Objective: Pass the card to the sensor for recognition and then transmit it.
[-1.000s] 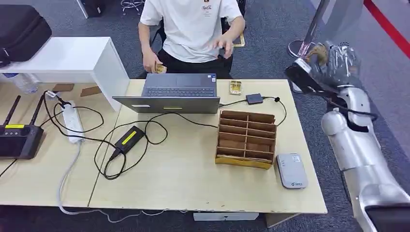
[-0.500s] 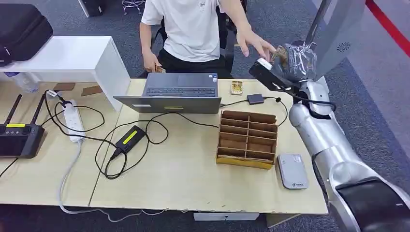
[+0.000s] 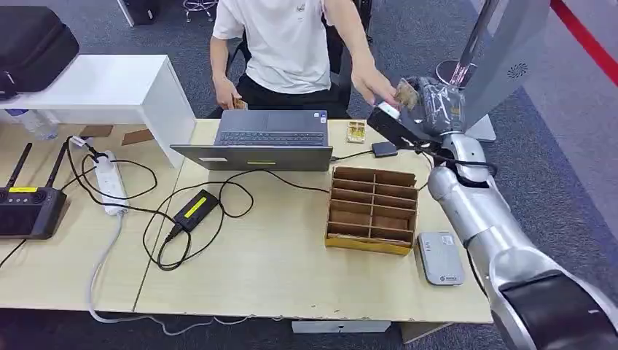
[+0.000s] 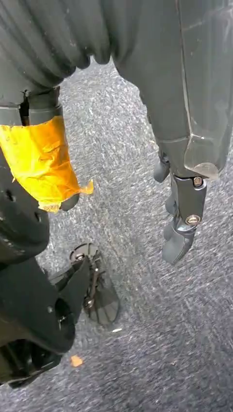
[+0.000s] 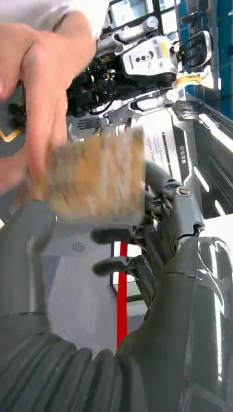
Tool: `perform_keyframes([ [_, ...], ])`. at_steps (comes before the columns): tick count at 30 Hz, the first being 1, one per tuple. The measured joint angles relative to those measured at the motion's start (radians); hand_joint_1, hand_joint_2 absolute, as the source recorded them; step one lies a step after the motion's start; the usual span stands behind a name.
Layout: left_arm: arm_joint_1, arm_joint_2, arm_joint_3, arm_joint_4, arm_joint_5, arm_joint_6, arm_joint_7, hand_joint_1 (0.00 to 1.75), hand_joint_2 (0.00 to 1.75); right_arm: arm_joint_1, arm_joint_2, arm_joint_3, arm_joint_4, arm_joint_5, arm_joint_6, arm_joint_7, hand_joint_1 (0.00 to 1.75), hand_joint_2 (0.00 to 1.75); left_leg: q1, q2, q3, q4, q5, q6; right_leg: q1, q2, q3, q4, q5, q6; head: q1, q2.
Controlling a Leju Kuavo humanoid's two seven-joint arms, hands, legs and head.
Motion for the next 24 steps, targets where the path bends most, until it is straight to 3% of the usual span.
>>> perform_keyframes([
  [4, 0.0, 0.0, 0.0, 0.0, -0.002, 0.006, 0.005, 0.0, 1.75, 0.008, 0.0, 0.002, 0.0, -0.002, -0.004, -0.005, 0.0, 1.75, 0.0, 0.0, 0.0, 0.0, 0.0, 0.0, 0.0, 0.0, 0.0, 0.0, 0.0, 0.0, 0.0, 0.0],
  [8, 0.001, 0.0, -0.007, 0.0, -0.074, 0.065, -0.026, 0.0, 1.75, 0.031, -0.001, 0.007, -0.017, -0.001, -0.006, -0.016, 0.0, 1.75, 0.0, 0.0, 0.0, 0.0, 0.0, 0.0, 0.0, 0.0, 0.0, 0.0, 0.0, 0.0, 0.0, 0.0],
  [12, 0.002, 0.0, -0.021, 0.0, -0.082, 0.081, -0.039, 0.0, 1.75, 0.081, -0.014, 0.009, -0.073, -0.035, -0.01, -0.04, 0.0, 1.75, 0.0, 0.0, 0.0, 0.0, 0.0, 0.0, 0.0, 0.0, 0.0, 0.0, 0.0, 0.0, 0.0, 0.0],
  [24, 0.014, 0.0, -0.018, 0.0, -0.038, 0.116, -0.034, 0.0, 1.75, 0.403, -0.139, -0.027, -0.53, -0.085, -0.02, -0.066, 0.0, 1.75, 0.0, -0.001, 0.0, 0.0, -0.002, 0.001, 0.0, -0.001, -0.001, -0.001, -0.001, 0.0, 0.0, 0.0],
])
